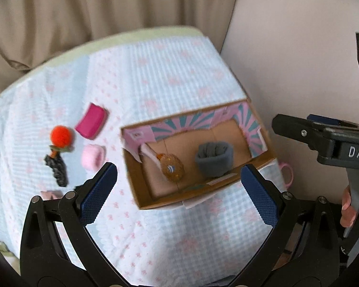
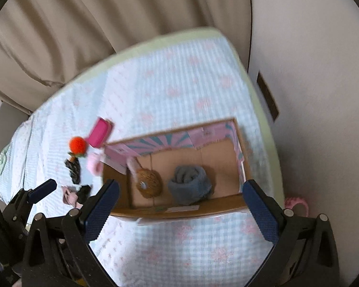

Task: Organize soft objects
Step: 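Lift both tools away from the box back over the remaining items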

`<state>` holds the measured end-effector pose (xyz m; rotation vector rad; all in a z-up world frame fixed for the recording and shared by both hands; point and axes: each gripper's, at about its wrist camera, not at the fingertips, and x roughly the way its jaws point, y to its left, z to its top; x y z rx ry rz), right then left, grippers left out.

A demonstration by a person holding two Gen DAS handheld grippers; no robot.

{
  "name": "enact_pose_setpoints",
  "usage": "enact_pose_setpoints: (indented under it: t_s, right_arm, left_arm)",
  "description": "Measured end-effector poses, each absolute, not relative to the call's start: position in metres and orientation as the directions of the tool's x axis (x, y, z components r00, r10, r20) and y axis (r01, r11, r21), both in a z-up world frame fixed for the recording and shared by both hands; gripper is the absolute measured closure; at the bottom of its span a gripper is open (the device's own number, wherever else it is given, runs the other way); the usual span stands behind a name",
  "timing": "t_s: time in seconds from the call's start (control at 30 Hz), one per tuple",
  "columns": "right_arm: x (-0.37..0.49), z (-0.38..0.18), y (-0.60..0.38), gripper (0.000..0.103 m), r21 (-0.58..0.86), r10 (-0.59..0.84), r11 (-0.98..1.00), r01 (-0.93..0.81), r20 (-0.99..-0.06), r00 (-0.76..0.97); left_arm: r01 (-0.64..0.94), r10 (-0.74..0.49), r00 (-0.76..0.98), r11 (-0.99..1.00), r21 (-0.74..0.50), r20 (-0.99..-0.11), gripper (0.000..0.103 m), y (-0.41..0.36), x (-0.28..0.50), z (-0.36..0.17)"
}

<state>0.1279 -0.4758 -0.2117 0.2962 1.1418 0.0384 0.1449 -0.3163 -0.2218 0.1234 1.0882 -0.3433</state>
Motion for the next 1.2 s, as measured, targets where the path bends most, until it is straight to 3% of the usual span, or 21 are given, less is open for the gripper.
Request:
enact_pose_setpoints:
  t_s: [0.33,0.57,0.83,1.2]
  right_arm:
    - [0.064,-0.106,-0.415,0.001,0.15,0.103,0.988,0.028,-0.789,0.606]
    - [0.033,-0.076,-0.355,0.001,0.122,0.123,0.991,-0.049,-0.717,0.687]
    - [0.027,-0.066,-0.297,0.001,0.163,0.17,0.983,-0.079,-0.679,0.714]
    - [0.04,-0.089,-0.218,0.001,0.214,0.179,0.976,-0.041,-0.684,0.708]
  left_arm:
    - [0.251,-0.246,0.608,0.962,-0.112,-0.755,0.0,-0.225,0.093,-0.12]
    - [0.152,-0.187,0.695,0.982,-0.113,-0.694,0.0,-0.138,0.053,-0.083]
    - [0.102,-0.168,0.696,0.986,-0.135,-0.698,0.0,-0.059,0.035,-0.083]
    - [0.169,-0.196,0.664,0.979,-0.111,-0.722,0.0,0.022,0.051,-0.108]
